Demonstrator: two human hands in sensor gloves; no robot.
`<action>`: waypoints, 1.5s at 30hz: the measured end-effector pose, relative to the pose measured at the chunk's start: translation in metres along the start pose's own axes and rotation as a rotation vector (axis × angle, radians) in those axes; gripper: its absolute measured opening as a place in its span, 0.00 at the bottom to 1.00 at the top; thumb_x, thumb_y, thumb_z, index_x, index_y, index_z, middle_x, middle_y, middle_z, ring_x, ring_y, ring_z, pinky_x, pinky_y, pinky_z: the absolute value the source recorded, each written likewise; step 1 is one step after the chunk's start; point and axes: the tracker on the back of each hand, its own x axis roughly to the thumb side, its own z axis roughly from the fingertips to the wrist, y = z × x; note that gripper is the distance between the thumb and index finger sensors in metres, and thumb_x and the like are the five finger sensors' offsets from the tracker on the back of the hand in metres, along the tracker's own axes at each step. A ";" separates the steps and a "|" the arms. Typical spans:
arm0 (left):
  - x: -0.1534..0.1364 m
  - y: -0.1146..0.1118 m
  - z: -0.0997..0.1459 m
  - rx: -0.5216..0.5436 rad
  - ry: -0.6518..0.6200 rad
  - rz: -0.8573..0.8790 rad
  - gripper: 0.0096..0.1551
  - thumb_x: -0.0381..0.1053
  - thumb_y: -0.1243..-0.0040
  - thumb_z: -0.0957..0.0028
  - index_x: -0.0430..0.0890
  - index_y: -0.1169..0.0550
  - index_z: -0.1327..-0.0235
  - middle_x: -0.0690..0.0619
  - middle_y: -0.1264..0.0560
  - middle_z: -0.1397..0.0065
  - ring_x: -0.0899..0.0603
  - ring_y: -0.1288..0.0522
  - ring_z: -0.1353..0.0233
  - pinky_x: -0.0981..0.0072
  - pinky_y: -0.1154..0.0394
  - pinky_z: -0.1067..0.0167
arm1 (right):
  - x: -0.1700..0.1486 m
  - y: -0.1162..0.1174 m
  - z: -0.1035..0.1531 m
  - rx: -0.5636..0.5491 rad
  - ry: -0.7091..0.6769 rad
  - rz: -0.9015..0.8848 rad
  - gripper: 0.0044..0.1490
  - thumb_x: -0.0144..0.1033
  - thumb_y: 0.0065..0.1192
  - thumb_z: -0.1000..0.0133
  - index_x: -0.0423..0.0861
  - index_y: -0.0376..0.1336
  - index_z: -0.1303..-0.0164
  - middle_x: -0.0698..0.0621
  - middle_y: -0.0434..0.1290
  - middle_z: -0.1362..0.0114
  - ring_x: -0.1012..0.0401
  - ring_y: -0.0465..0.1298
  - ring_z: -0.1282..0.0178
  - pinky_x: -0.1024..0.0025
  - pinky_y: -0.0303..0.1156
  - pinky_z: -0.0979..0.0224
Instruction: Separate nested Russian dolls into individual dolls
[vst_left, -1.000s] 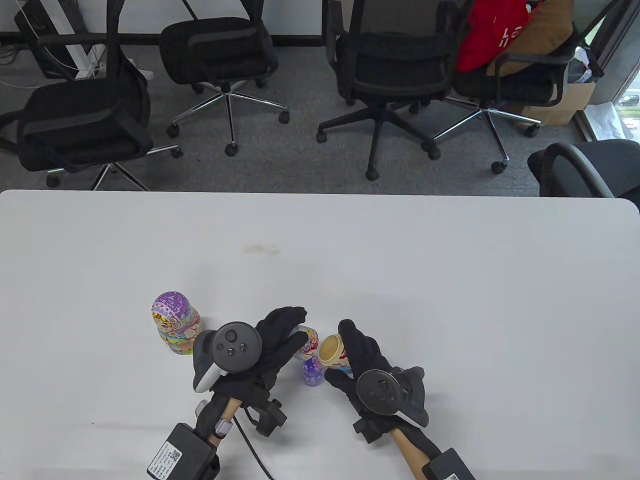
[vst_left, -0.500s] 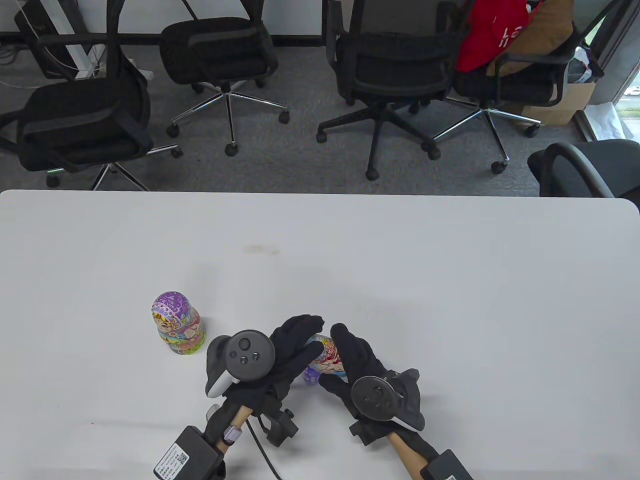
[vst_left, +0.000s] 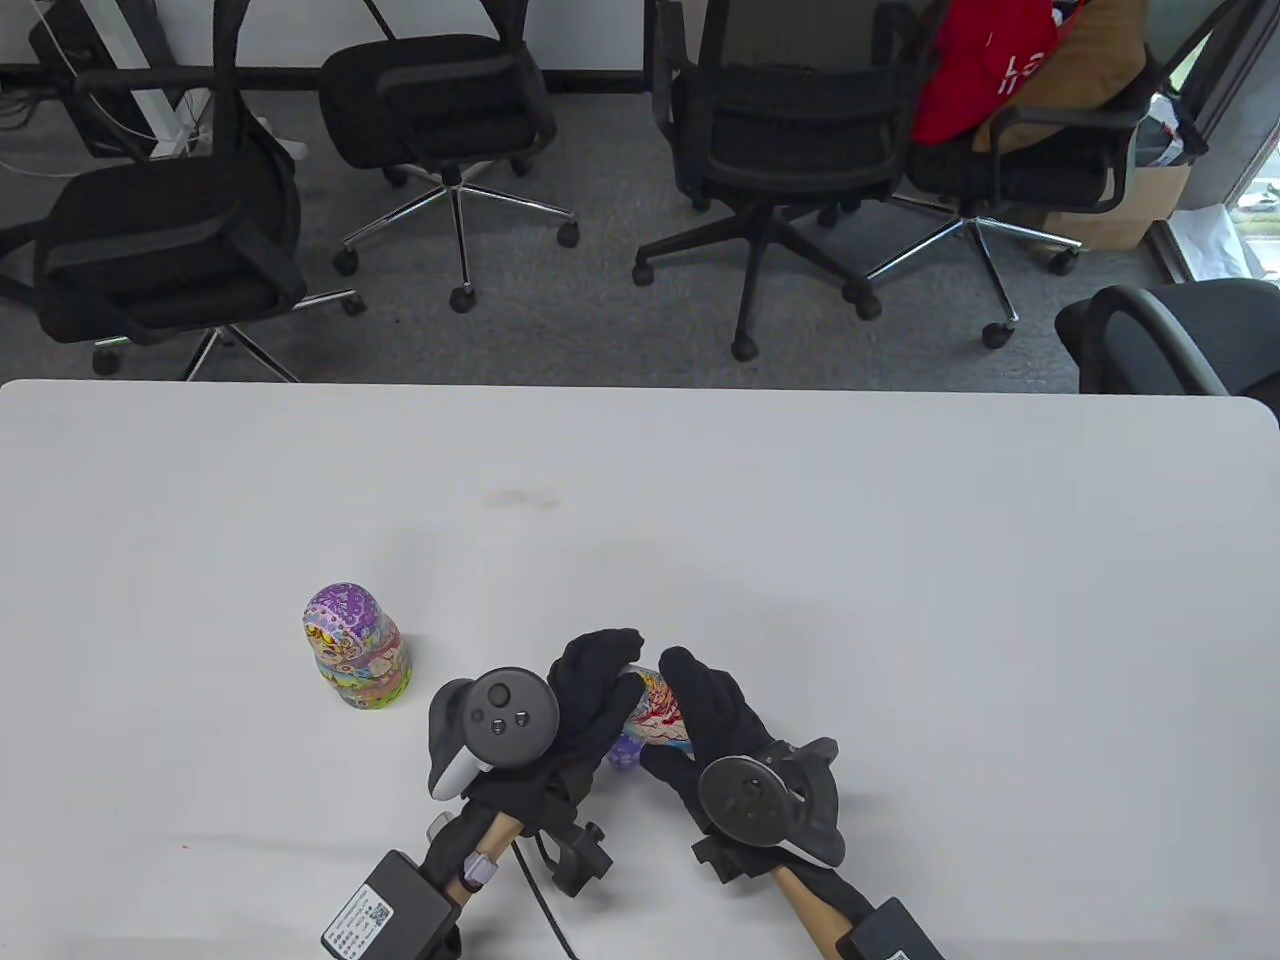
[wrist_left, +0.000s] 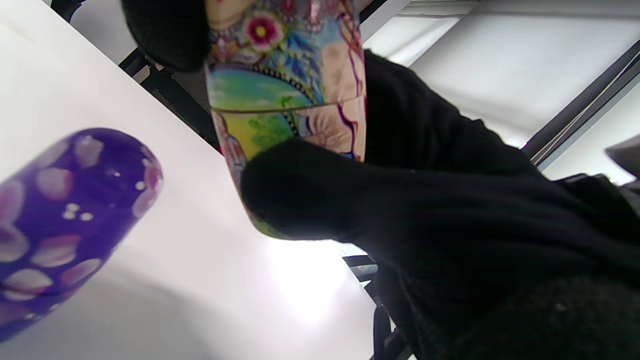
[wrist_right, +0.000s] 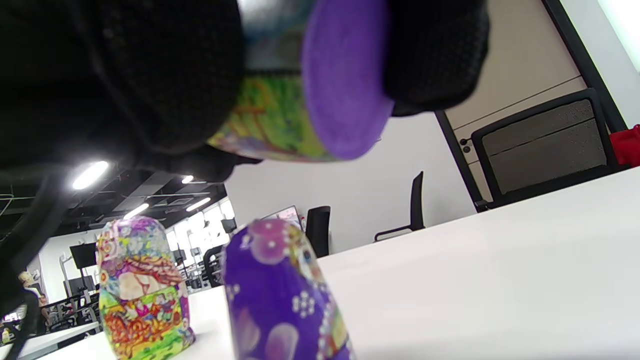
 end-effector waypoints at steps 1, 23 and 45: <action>0.000 0.000 0.000 0.002 -0.002 0.000 0.34 0.51 0.60 0.33 0.34 0.40 0.18 0.29 0.41 0.20 0.26 0.35 0.28 0.47 0.25 0.32 | -0.001 0.001 0.000 0.002 0.004 -0.005 0.60 0.44 0.75 0.57 0.35 0.48 0.21 0.40 0.64 0.23 0.42 0.69 0.31 0.51 0.73 0.30; -0.034 0.069 0.012 0.246 0.308 -0.615 0.33 0.53 0.53 0.35 0.42 0.31 0.19 0.37 0.32 0.19 0.31 0.29 0.27 0.49 0.23 0.40 | -0.041 -0.002 -0.004 0.008 0.159 -0.062 0.55 0.50 0.63 0.48 0.37 0.45 0.19 0.40 0.61 0.21 0.44 0.67 0.27 0.52 0.71 0.27; -0.080 0.060 0.009 0.128 0.497 -0.809 0.32 0.54 0.52 0.36 0.44 0.30 0.19 0.39 0.32 0.19 0.31 0.29 0.27 0.50 0.23 0.39 | -0.041 -0.003 -0.005 0.026 0.167 -0.063 0.54 0.50 0.63 0.47 0.37 0.45 0.19 0.40 0.62 0.21 0.44 0.68 0.28 0.53 0.72 0.28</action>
